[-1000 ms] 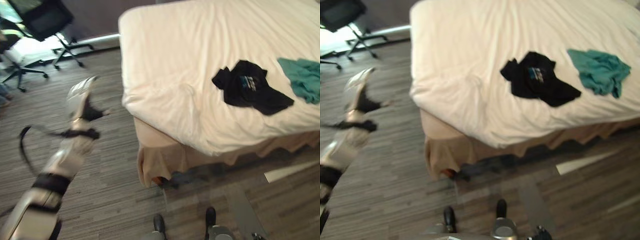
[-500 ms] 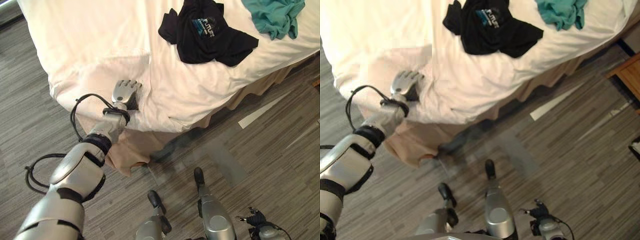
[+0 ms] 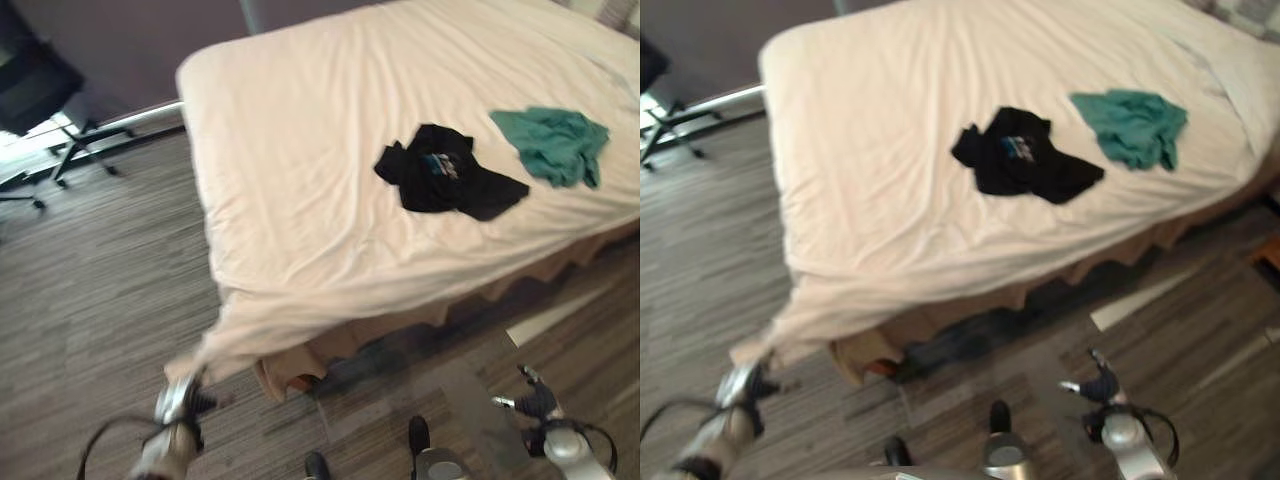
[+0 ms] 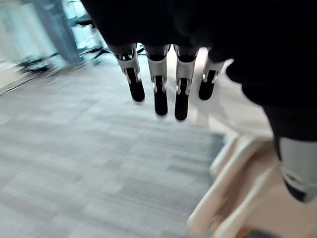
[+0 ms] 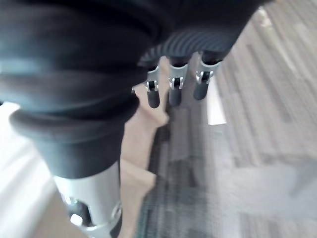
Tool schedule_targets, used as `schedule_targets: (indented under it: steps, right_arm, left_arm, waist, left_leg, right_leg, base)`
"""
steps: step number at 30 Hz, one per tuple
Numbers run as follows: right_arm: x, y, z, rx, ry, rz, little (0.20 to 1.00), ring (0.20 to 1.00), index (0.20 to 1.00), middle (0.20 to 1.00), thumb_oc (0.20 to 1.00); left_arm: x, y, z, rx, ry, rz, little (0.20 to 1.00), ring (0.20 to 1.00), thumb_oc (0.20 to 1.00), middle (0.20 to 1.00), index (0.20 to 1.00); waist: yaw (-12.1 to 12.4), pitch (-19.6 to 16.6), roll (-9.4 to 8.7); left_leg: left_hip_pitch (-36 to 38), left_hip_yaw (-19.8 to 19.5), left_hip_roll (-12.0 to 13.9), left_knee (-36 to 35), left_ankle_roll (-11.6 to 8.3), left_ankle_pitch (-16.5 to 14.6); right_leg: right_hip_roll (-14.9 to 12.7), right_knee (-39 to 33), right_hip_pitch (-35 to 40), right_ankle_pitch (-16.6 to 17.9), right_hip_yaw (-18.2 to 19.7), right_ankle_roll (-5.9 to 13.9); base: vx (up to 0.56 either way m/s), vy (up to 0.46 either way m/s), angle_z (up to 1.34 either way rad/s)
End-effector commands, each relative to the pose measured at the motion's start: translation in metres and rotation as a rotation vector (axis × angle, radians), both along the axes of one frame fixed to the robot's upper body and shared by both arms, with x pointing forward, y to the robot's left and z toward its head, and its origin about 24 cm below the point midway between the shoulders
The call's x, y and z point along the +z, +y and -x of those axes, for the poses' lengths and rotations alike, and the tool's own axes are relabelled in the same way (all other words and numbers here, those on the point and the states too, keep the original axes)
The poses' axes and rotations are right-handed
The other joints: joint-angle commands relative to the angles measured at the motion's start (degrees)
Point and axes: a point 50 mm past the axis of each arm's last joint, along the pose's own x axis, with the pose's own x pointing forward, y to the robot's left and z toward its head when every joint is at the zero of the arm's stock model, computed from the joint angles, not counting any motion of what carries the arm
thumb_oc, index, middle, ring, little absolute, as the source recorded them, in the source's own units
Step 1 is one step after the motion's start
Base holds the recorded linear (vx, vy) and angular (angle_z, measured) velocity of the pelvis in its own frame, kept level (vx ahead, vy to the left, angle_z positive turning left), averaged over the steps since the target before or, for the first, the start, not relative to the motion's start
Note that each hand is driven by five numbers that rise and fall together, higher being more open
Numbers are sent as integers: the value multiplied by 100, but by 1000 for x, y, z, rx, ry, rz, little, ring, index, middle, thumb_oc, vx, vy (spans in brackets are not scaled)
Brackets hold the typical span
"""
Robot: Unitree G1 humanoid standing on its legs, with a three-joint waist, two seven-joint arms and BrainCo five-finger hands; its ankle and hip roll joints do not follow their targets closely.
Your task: Tidy up the quilt and then pick up the clothes from the bed and put them into the laundry hamper.
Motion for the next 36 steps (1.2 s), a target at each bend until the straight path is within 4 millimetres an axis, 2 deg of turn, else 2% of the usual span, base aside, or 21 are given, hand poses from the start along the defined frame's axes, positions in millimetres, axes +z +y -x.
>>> schedule_targets:
  steps: [1,2,3,7,9,11,12,13,16,17,18,19,20,22,24,27,28,29,30,33,36]
  right_arm:
    - [36,-2,-42,34,-188,61,1000,1000,1000,1000,1000]
    - [59,9,-66,113,-279,77,598,598,598,598,598]
    - [80,17,-85,174,-353,104,200,200,200,200,200]
    - [149,62,-137,385,-572,148,200,200,200,200,200]
    - [178,89,-159,468,-645,149,200,200,200,200,200]
    - [217,116,-181,531,-732,153,200,200,200,200,200]
    - [217,116,-181,531,-732,154,200,200,200,200,200]
    - [256,127,-198,529,-796,170,200,200,200,200,200]
    - [295,143,-216,482,-848,118,200,200,200,200,200]
    - [295,150,-217,491,-844,110,200,200,200,200,200]
    - [296,150,-217,491,-845,111,200,200,200,200,200]
    - [277,159,-220,519,-765,125,200,200,200,200,200]
    - [263,162,-220,531,-719,123,200,200,200,200,200]
    - [235,162,-219,525,-634,105,200,200,200,200,200]
    - [193,163,-209,527,-527,63,200,200,200,200,200]
    - [114,162,-174,543,-321,-43,200,200,200,200,200]
    - [114,162,-174,543,-320,-43,200,200,200,200,200]
    - [71,146,-138,508,-207,-182,200,200,200,200,200]
    - [58,140,-121,508,-173,-237,200,200,200,200,200]
    - [52,131,-90,521,-178,-387,200,200,200,200,200]
    - [76,118,-88,459,-323,-494,200,200,200,200,200]
  left_arm:
    - [5,16,-4,90,-15,-42,1000,1000,1000,1000,1000]
    - [-10,4,22,163,41,17,1000,1000,1000,1000,1000]
    - [-17,-2,35,183,85,36,1000,1000,1000,1000,1000]
    - [-31,-21,56,114,219,56,1000,1000,1000,1000,1000]
    - [-33,-25,52,89,231,59,1000,1000,1000,1000,1000]
    - [-31,-29,35,36,202,53,1000,1000,1000,1000,1000]
    - [-31,-29,35,36,201,54,1000,1000,1000,1000,1000]
    - [-24,-28,10,-15,137,35,1000,1000,1000,1000,1000]
    - [-6,-38,-44,-142,-17,10,1000,1000,1000,1000,1000]
    - [-1,-44,-58,-172,-64,9,1000,1000,1000,1000,1000]
    - [-1,-44,-59,-172,-66,9,1000,1000,1000,1000,1000]
    - [10,-62,-87,-251,-160,19,1000,1000,1000,1000,1000]
    - [14,-68,-95,-273,-187,22,1000,1000,1000,1000,1000]
    - [15,-76,-100,-303,-207,31,1000,1000,1000,1000,1000]
    - [14,-84,-99,-311,-217,46,1000,1000,1000,1000,1000]
    - [3,-91,-85,-204,-204,141,1000,1000,1000,1000,1000]
    - [3,-91,-84,-204,-203,141,1000,1000,1000,1000,1000]
    - [-3,-88,-76,-55,-206,212,1000,1000,1000,1000,1000]
    - [-3,-85,-74,-20,-210,225,1000,1000,1000,1000,1000]
    - [-8,-79,-64,-9,-164,225,1000,1000,1000,1000,1000]
    - [-14,-77,-52,7,-111,238,1000,1000,1000,1000,1000]
  waist:
    - [240,246,-82]
    - [409,218,-126]
    - [520,213,-152]
    - [874,293,-231]
    - [1057,402,-262]
    - [1290,607,-276]
    - [1288,606,-276]
    - [1489,831,-265]
    - [1752,1283,-201]
    - [1797,1408,-185]
    - [1790,1398,-186]
    - [1859,1593,-149]
    - [1870,1668,-141]
    - [1859,1706,-141]
    - [1816,1702,-182]
    - [1745,1626,-243]
    - [1742,1621,-241]
    - [1625,1510,-322]
    - [1554,1437,-371]
    - [1309,1177,-506]
    - [1060,1008,-557]
  left_leg:
    - [257,107,-38,9,-139,-159]
    - [270,25,-44,9,-120,-164]
    - [268,-30,-47,9,-109,-159]
    - [196,-206,-34,9,-94,-141]
    - [25,-309,-24,9,-106,-61]
    - [-252,-460,-6,25,-138,49]
    - [-255,-461,-7,25,-138,49]
    - [-568,-595,26,59,-194,172]
    - [-1225,-768,144,165,-319,389]
    - [-1393,-813,173,201,-338,426]
    - [-1425,-824,172,217,-338,424]
    - [-1759,-889,198,240,-345,513]
    - [-1823,-895,202,253,-351,521]
    - [-1908,-925,179,273,-329,538]
    - [-1846,-930,166,245,-301,516]
    - [-1676,-933,115,220,-265,419]
    - [-1674,-935,115,218,-265,419]
    - [-1541,-940,68,224,-230,321]
    - [-1435,-923,44,229,-211,260]
    - [-1059,-812,-38,254,-138,67]
    - [-682,-629,-126,305,-49,-143]
  right_leg:
    - [-404,333,-42,-804,-26,498]
    - [-424,340,39,-827,-117,490]
    - [-433,356,71,-841,-181,483]
    - [-460,385,109,-883,-348,468]
    - [-469,399,3,-853,-409,462]
    - [-474,445,-197,-824,-474,455]
    - [-475,446,-200,-824,-474,455]
    - [-481,525,-462,-799,-561,447]
    - [-508,776,-1026,-783,-741,433]
    - [-522,839,-1168,-780,-791,438]
    - [-525,853,-1193,-785,-797,436]
    - [-534,979,-1492,-801,-872,438]
    - [-527,1008,-1552,-829,-885,438]
    - [-537,1030,-1618,-821,-900,432]
    - [-549,1004,-1557,-823,-904,431]
    - [-592,957,-1369,-858,-923,441]
    - [-592,955,-1365,-859,-927,441]
    - [-632,952,-1199,-883,-960,444]
    - [-641,948,-1099,-895,-966,451]
    - [-668,929,-794,-923,-941,477]
    - [-704,941,-569,-958,-772,499]
  base:
    - [11,26,37]
    - [0,7,40]
    - [-11,4,41]
    - [-49,11,38]
    - [-147,-5,32]
    - [-178,-13,29]
    - [-218,-24,28]
    - [-223,-31,35]
    - [-237,-24,46]
    - [-154,-13,30]
    - [-163,-18,33]
    - [-130,-3,32]
    - [-147,0,38]
    - [-41,14,15]
    - [8,28,6]
    - [48,26,0]
    - [88,2,-5]
    - [111,-1,-7]
    - [162,2,1]
    - [145,32,15]
    - [118,78,-24]
